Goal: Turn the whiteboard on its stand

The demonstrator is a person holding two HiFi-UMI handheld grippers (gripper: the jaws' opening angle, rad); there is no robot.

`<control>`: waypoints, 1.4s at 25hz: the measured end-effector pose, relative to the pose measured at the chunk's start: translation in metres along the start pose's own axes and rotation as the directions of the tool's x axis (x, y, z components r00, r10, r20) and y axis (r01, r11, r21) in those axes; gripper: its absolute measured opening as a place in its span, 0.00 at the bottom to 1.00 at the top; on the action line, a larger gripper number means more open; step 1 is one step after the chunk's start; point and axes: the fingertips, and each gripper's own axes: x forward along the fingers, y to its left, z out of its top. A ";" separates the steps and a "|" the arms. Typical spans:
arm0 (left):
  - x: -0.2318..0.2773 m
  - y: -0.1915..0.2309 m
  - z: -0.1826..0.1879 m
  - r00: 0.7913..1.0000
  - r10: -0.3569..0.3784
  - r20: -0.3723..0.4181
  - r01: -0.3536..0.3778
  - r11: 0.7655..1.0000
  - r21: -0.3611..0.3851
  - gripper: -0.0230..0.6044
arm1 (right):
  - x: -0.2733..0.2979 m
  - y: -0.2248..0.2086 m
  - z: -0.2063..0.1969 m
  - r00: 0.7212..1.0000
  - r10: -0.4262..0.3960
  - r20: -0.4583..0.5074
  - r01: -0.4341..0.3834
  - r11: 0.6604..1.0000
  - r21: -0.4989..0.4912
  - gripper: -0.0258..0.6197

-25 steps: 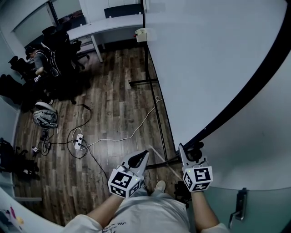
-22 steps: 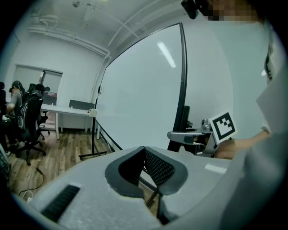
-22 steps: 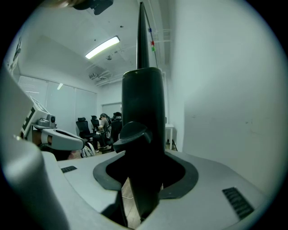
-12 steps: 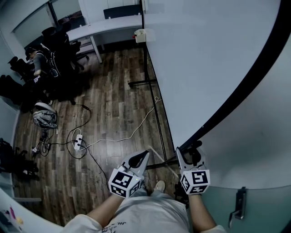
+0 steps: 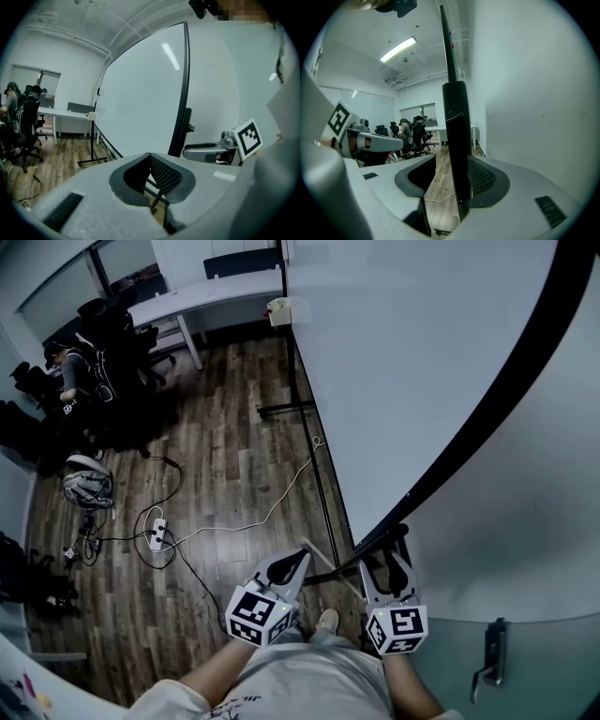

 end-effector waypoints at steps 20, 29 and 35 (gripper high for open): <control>-0.004 -0.018 -0.011 0.999 -0.015 -0.030 0.015 1.000 0.003 0.05 | 0.004 0.037 -0.002 0.994 0.097 -0.048 -0.095 0.995 0.044 0.05; -0.007 -0.005 -0.007 1.000 0.009 -0.016 -0.010 1.000 -0.002 0.05 | 0.012 0.044 0.000 0.992 0.119 -0.050 -0.116 0.992 0.050 0.05; -0.006 -0.002 -0.006 1.000 0.017 -0.014 -0.017 1.000 0.000 0.05 | 0.015 0.044 0.000 0.991 0.123 -0.053 -0.121 0.992 0.043 0.05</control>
